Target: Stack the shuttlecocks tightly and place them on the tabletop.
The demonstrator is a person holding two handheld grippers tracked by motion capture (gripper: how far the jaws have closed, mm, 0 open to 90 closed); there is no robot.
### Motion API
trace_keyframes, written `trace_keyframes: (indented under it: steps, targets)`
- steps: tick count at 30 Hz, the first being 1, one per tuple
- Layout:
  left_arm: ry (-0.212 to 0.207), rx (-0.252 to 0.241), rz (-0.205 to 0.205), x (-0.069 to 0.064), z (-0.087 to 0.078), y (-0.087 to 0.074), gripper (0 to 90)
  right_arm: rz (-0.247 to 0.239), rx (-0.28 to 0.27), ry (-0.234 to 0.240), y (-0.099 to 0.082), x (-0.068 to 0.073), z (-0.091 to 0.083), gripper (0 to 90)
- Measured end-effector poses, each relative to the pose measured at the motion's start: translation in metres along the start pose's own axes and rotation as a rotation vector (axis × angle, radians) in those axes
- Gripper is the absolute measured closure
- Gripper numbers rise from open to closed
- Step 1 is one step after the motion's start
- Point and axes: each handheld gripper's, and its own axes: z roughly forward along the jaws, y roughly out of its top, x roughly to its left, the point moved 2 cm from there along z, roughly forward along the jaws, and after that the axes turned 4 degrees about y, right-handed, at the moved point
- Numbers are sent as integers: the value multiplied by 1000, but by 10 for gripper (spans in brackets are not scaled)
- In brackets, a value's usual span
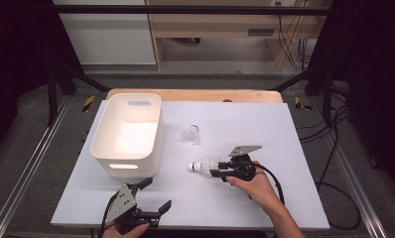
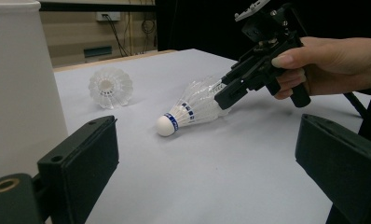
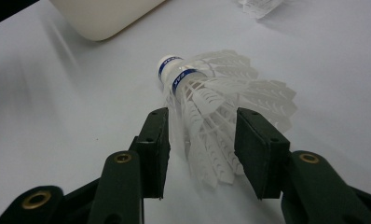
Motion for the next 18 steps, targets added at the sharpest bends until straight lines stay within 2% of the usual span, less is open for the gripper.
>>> trace_keyframes:
  steps: [12,18]
  targets:
    - [2,0,2,1,0,0,60,14,-14,-22,-4,-1,-7,507]
    - [4,1,0,1,-1,0,59,-3,-13,-41,-4,1,-13,452]
